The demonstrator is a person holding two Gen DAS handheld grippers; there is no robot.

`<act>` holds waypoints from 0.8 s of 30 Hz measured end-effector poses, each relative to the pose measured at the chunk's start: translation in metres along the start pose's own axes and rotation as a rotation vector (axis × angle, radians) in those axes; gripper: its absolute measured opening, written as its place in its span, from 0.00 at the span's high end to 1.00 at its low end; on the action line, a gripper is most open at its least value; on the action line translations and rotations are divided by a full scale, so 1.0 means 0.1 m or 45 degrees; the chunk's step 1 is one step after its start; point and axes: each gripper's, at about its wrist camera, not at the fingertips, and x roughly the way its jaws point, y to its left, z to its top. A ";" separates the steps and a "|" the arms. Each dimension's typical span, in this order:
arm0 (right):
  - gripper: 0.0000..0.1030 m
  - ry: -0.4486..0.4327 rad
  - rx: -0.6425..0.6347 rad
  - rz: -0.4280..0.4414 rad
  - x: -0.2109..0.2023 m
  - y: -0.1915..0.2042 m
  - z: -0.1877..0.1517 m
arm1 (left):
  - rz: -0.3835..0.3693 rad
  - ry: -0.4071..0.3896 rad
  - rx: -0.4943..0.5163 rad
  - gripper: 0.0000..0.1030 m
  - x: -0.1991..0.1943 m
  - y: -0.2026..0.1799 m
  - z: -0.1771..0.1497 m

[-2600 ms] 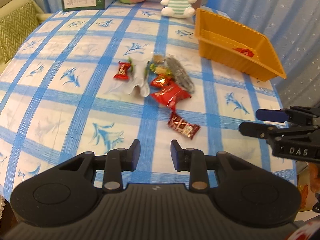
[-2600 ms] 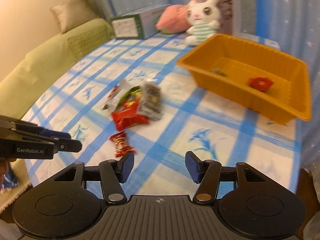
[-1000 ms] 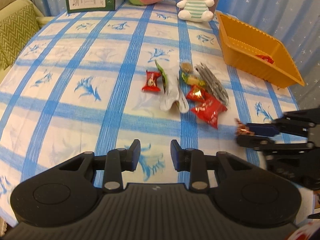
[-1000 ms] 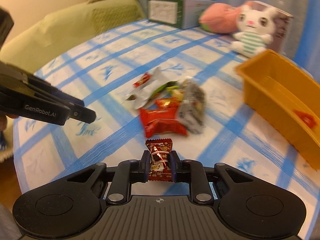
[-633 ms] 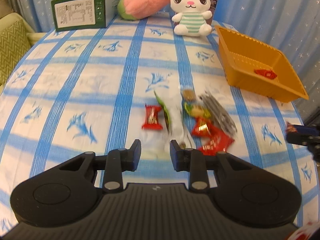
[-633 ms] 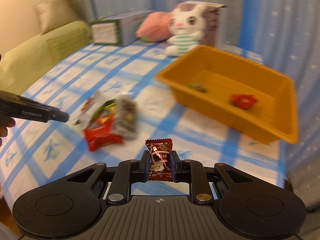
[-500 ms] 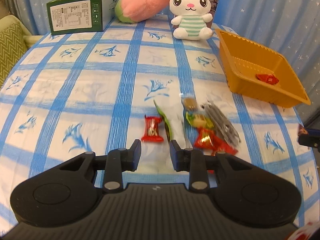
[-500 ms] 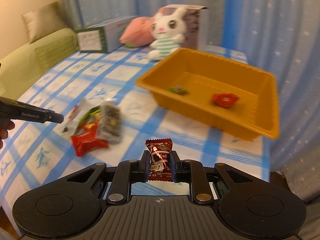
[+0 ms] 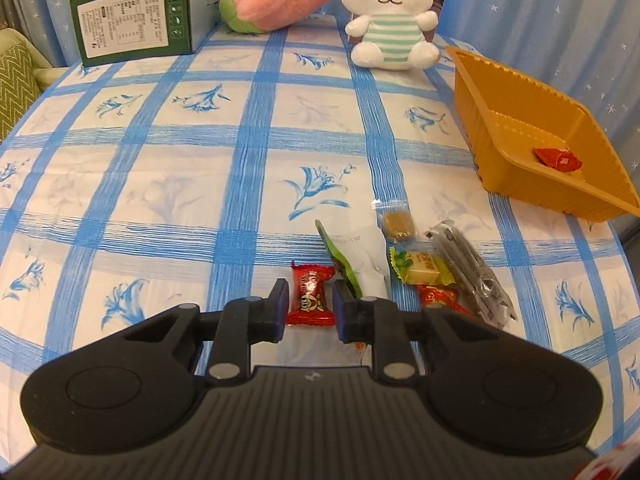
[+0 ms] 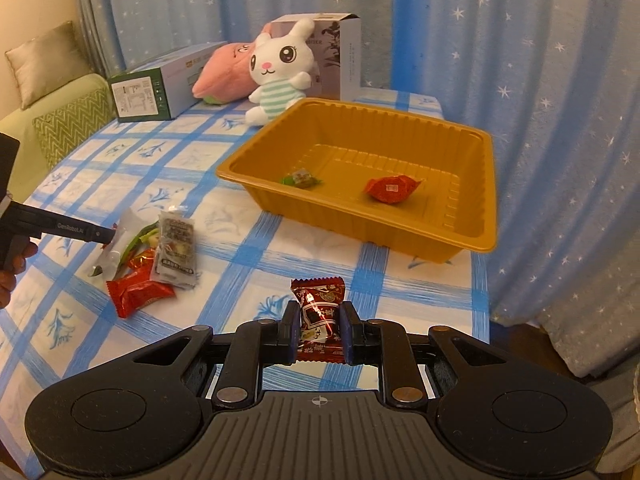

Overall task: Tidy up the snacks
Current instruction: 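Lift the brown packet with the right gripper while the left gripper grasps the small red candy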

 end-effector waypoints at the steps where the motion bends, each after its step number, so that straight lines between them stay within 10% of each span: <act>1: 0.80 0.000 0.000 -0.003 -0.01 0.00 0.00 | 0.005 0.010 0.004 0.83 0.02 -0.01 0.00; 24: 0.80 -0.057 -0.029 0.026 0.02 -0.03 0.24 | 0.039 -0.071 0.025 0.87 -0.56 -0.14 0.18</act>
